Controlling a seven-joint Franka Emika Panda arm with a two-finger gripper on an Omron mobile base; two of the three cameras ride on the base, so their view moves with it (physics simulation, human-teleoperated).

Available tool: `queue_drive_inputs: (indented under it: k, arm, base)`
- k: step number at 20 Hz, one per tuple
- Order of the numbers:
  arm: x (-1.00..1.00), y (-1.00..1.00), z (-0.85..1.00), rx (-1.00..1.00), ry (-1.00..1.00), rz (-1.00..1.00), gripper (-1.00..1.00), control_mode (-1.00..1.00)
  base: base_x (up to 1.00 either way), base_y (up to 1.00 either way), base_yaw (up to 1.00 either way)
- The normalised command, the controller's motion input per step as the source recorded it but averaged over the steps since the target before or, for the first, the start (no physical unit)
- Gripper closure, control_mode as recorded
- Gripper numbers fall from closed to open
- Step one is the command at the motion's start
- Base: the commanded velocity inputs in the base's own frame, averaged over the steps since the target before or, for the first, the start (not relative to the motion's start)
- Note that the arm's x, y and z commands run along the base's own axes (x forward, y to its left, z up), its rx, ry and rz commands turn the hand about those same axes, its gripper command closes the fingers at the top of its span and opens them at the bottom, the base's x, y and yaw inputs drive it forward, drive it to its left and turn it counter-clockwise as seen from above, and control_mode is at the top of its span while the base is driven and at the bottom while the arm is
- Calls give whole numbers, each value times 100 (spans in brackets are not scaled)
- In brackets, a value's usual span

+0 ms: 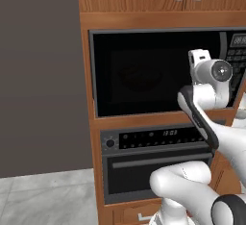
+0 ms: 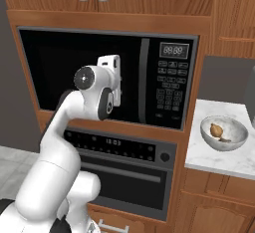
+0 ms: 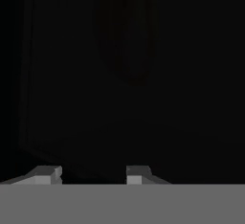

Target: Place the bowl containing the steak and hot dog in the microwave. Close the microwave door and press the start button to microwave the meal.

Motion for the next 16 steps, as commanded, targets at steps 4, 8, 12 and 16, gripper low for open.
queue_drive_inputs:
  k: [4,8,12,16]
  arm:
    - [-37,-29,1,0,-1,0,-100,-100]
    - [-40,-14,25,0,0,0,-100,-100]
    - [-52,-16,25,0,0,0,-100,-100]
    - [-53,-40,1,0,0,2,-100,-100]
  base:
    - [0,0,0]
    - [0,0,0]
    - [0,0,0]
    - [0,0,0]
